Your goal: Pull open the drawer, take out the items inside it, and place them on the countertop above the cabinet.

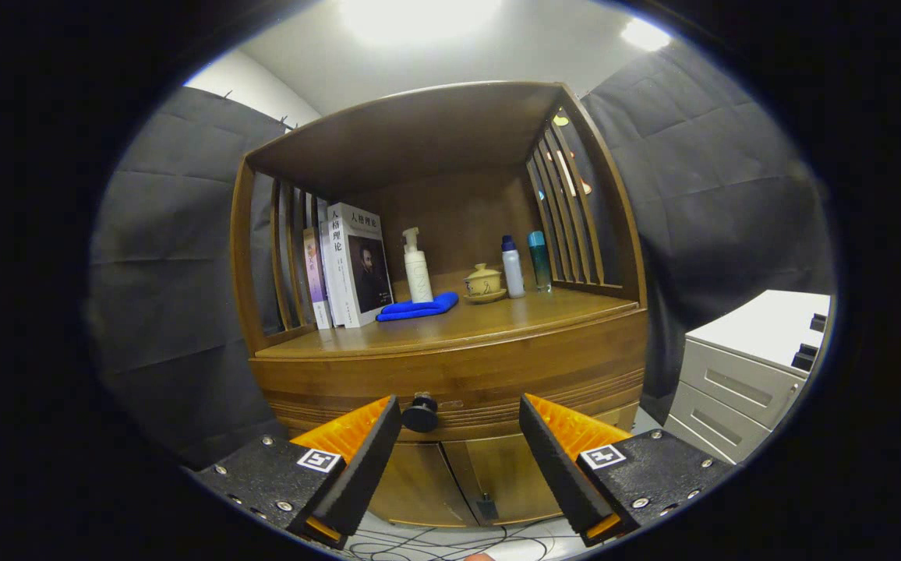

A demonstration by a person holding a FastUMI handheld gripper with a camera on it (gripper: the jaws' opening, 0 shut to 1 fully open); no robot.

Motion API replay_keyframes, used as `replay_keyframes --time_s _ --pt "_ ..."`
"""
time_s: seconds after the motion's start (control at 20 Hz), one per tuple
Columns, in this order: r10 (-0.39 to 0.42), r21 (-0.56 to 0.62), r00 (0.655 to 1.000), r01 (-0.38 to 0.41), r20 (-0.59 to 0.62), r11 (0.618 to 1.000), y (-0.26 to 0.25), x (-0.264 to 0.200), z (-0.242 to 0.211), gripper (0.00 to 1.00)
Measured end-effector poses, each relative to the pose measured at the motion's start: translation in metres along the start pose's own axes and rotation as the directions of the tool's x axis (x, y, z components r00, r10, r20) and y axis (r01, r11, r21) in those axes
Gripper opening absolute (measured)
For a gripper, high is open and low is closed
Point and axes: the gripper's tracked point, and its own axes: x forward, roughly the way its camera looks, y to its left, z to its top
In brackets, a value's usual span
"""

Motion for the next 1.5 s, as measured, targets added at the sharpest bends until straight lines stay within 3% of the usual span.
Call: replay_keyframes --time_s 0.4,0.85,1.0,1.35,1.5 --pt "0.058 -0.040 0.996 -0.061 -0.071 0.997 0.023 0.045 -0.029 0.96" --pt "0.033 -0.091 0.989 -0.047 -0.147 0.995 0.025 0.085 -0.063 0.96" --pt "0.039 -0.104 0.989 -0.054 -0.143 0.993 0.027 0.090 -0.066 0.88" --pt "0.056 -0.159 0.987 -0.079 -0.148 0.984 0.039 0.096 -0.071 0.49" --pt "0.058 -0.188 0.984 -0.090 -0.170 0.978 0.039 0.095 -0.074 0.39"
